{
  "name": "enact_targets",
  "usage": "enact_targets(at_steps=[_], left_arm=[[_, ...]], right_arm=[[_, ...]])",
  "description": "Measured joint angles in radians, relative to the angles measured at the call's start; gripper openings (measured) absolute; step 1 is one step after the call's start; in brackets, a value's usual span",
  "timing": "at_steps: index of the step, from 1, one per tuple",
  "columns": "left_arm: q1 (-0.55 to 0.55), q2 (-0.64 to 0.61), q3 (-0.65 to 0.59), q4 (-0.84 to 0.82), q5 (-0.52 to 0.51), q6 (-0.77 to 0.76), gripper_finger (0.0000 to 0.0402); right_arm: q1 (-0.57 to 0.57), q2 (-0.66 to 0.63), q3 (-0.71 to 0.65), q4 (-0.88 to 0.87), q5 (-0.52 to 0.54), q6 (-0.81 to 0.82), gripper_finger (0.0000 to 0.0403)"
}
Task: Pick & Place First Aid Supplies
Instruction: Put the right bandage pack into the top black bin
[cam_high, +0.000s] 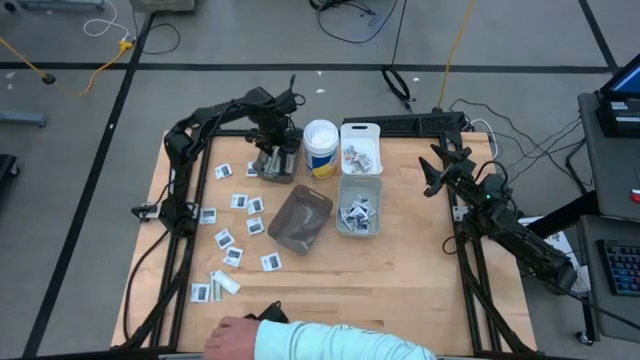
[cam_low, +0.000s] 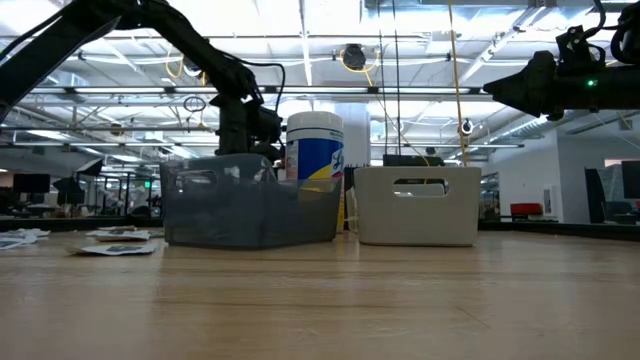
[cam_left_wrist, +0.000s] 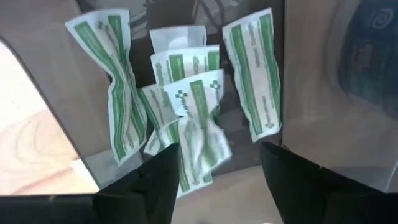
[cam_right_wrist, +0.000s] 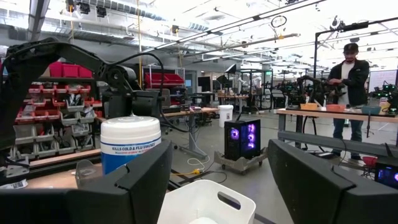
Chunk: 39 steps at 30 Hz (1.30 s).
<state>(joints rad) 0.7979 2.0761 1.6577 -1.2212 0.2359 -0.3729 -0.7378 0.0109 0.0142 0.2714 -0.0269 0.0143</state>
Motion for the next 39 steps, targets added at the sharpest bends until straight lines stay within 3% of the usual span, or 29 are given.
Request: enact_targets(at_steps=[20,39], left_arm=[[-0.026,-0.227,-0.008,-0.052,-0.009,-0.139,0.0239],[-0.247,-0.617,-0.469,-0.004,-0.008,-0.435,0.0239]], right_arm=[[0.000,0.000,0.000,0.000,0.000,0.000,0.0263],[0.000,0.000,0.000,0.000,0.000,0.000,0.0263]])
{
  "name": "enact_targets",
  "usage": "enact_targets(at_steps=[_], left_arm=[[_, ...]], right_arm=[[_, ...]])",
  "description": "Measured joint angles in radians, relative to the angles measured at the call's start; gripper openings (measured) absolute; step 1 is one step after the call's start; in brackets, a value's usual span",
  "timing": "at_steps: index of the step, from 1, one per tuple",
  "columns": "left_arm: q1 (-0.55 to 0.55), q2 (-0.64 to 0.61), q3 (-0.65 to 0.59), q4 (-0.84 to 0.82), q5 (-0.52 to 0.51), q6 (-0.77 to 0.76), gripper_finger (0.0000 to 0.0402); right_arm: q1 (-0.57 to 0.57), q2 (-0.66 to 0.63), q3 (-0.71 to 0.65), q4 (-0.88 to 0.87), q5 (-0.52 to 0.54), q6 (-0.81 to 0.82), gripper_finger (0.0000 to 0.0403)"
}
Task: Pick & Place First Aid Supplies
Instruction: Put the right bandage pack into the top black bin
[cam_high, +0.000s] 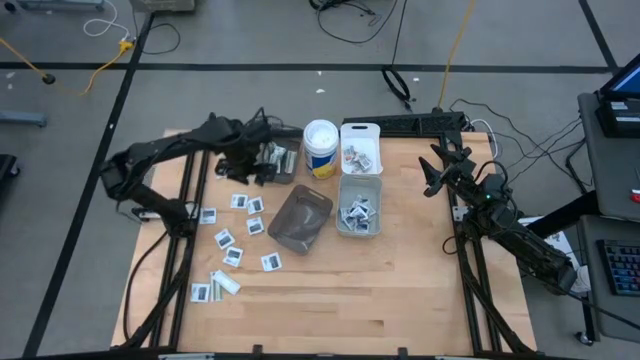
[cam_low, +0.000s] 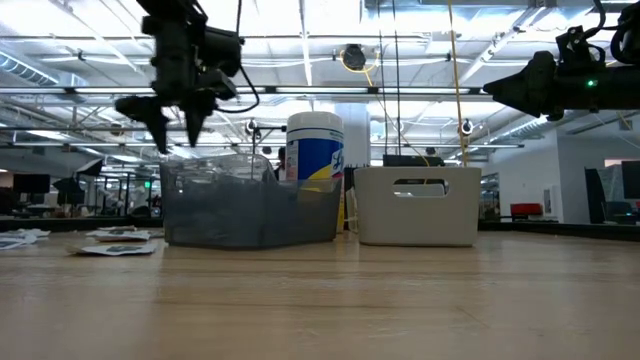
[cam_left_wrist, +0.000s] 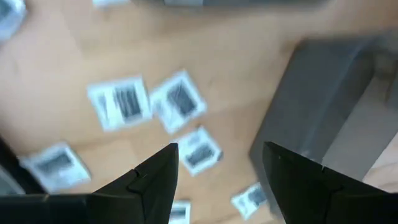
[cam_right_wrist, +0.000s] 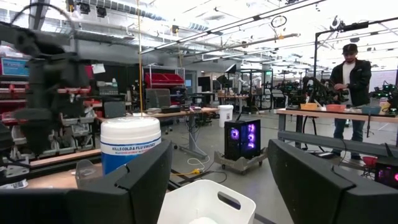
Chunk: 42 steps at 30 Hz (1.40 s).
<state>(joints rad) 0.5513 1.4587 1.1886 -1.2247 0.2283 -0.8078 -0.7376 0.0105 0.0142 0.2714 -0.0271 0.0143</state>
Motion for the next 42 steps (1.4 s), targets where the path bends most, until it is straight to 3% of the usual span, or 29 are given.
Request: enact_targets(at_steps=[9,20,34,42], left_arm=[[-0.190,-0.207,-0.198,-0.002,0.008,-0.234,0.0239],[-0.466,-0.383,-0.322,-0.004,0.022,-0.590,0.0239],[-0.817,-0.427,-0.332,0.006,-0.007,-1.091,0.0239],[-1.048,-0.400,-0.332,0.104,-0.036,-1.383,0.0239]], right_arm=[[0.000,0.000,0.000,0.000,0.000,0.000,0.0263],[0.000,0.000,0.000,0.000,0.000,0.000,0.0263],[0.000,0.000,0.000,0.000,0.000,0.000,0.0263],[0.000,0.000,0.000,0.000,0.000,0.000,0.0263]])
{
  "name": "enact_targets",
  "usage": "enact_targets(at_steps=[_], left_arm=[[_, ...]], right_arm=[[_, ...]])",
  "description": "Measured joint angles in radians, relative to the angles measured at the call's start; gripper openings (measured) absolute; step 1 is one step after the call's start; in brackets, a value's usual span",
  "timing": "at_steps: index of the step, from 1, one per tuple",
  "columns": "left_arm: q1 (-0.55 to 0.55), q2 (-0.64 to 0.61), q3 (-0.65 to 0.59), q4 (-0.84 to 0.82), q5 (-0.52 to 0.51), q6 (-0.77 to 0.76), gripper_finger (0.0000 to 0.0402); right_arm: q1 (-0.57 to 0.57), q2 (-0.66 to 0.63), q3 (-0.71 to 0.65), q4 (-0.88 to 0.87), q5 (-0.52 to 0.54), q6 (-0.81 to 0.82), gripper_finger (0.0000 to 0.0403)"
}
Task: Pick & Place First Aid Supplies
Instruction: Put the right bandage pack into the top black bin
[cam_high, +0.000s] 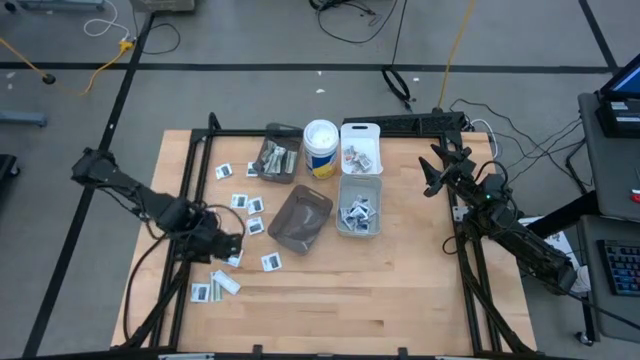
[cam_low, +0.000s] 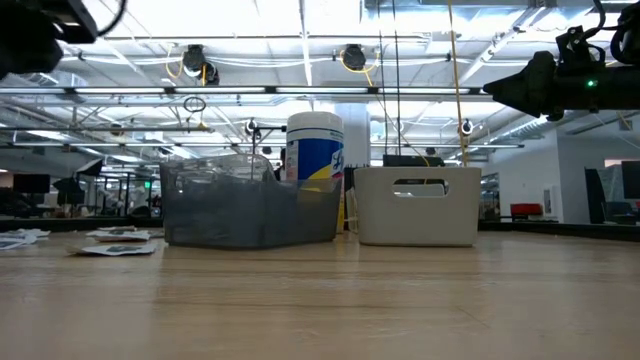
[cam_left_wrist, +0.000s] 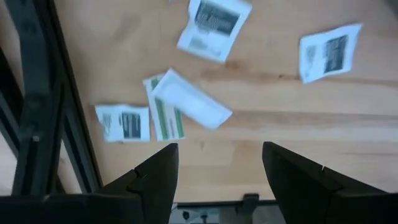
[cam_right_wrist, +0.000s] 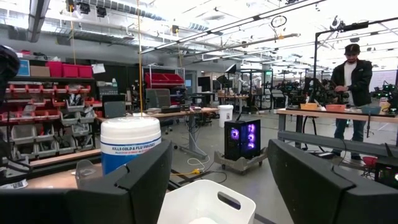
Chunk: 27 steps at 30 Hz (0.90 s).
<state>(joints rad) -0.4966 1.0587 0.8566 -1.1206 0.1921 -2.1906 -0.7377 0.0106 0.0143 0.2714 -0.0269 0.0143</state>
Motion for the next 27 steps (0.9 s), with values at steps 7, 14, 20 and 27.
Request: enact_targets(at_steps=[7,14,20,27], left_arm=[[-0.113,0.096,0.000,0.084,-0.015,-0.130,0.0239],[-0.155,0.204,0.000,0.150,-0.020,-0.145,0.0239],[-0.167,0.294,0.000,0.181,-0.022,-0.128,0.0239],[-0.167,0.405,0.000,0.266,-0.062,-0.103,0.0239]], right_arm=[[0.000,0.000,0.000,0.000,0.000,0.000,0.0263],[0.000,0.000,0.000,0.000,0.000,0.000,0.0263],[0.000,0.000,0.000,0.000,0.000,0.000,0.0263],[0.000,0.000,0.000,0.000,0.000,0.000,0.0263]])
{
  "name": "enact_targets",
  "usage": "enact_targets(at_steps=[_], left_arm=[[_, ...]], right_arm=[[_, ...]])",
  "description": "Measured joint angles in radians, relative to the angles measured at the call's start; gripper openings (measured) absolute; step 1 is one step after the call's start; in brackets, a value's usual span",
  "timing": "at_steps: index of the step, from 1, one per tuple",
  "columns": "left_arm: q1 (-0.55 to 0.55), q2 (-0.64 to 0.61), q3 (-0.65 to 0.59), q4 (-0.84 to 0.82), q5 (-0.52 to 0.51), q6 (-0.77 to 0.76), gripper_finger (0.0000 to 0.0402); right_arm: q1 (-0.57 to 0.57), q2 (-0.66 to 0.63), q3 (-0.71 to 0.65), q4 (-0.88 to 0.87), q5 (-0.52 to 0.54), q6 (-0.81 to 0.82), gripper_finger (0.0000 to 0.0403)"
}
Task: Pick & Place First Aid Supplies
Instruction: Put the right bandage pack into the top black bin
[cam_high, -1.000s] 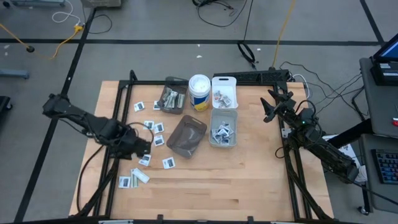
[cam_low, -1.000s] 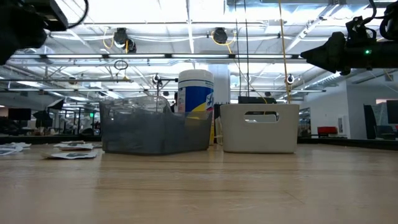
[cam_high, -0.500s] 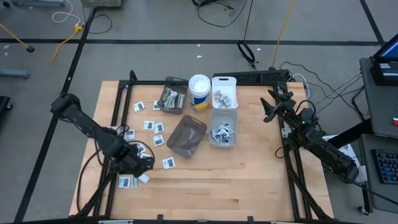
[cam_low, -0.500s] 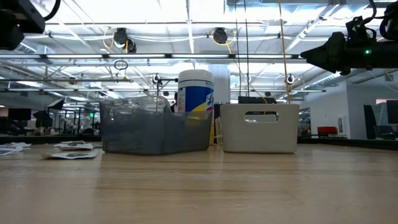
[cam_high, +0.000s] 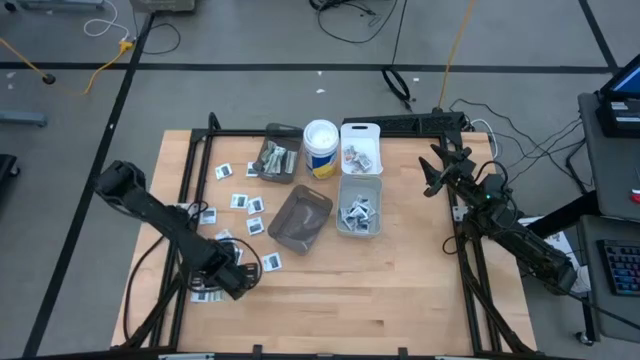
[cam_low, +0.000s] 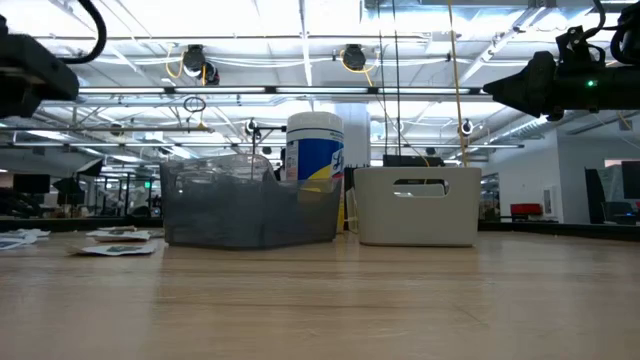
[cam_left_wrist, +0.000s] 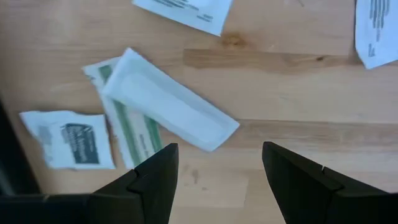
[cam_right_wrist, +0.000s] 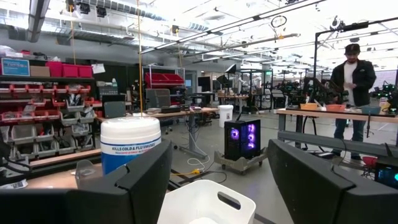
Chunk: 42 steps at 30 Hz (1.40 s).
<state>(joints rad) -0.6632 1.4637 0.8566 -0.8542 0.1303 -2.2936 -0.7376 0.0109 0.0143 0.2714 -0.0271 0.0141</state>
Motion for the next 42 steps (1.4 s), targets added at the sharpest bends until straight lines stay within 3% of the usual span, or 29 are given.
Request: enact_targets(at_steps=[20,24,35,42], left_arm=[[-0.032,0.176,0.003,0.109,0.026,0.049,0.0231],[-0.031,0.177,0.003,0.109,0.024,0.060,0.0188],[-0.032,0.178,0.002,0.120,0.027,0.115,0.0018],[-0.031,0.178,0.002,0.122,0.027,0.119,0.0005]], right_arm=[[0.000,0.000,0.000,0.000,0.000,0.000,0.0263],[0.000,0.000,0.000,0.000,0.000,0.000,0.0263],[0.000,0.000,0.000,0.000,0.000,0.000,0.0263],[0.000,0.000,0.000,0.000,0.000,0.000,0.0263]])
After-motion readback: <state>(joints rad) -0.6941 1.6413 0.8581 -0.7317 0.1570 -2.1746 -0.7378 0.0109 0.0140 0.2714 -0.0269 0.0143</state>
